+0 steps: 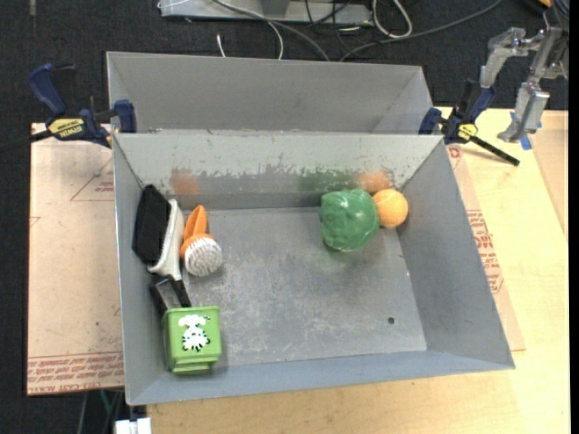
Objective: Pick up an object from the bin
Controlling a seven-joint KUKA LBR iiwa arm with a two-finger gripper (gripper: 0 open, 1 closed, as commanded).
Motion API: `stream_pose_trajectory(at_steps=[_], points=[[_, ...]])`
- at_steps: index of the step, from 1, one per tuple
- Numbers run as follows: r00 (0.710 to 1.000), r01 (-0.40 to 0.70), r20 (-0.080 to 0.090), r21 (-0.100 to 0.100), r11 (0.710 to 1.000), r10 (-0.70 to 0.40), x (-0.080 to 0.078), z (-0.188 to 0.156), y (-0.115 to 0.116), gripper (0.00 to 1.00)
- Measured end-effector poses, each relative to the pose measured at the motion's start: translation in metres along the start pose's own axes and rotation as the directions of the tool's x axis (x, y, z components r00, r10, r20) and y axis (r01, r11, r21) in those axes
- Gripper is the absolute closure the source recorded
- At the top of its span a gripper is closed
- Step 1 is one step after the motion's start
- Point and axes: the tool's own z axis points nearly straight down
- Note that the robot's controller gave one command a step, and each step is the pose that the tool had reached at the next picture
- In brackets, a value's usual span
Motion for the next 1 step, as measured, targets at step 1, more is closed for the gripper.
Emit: stream_pose_trajectory(at_steps=[1], points=[[1.0,0.012,0.0,-0.002,1.0,-0.012,-0.006,0.0129,0.0223,0.0]])
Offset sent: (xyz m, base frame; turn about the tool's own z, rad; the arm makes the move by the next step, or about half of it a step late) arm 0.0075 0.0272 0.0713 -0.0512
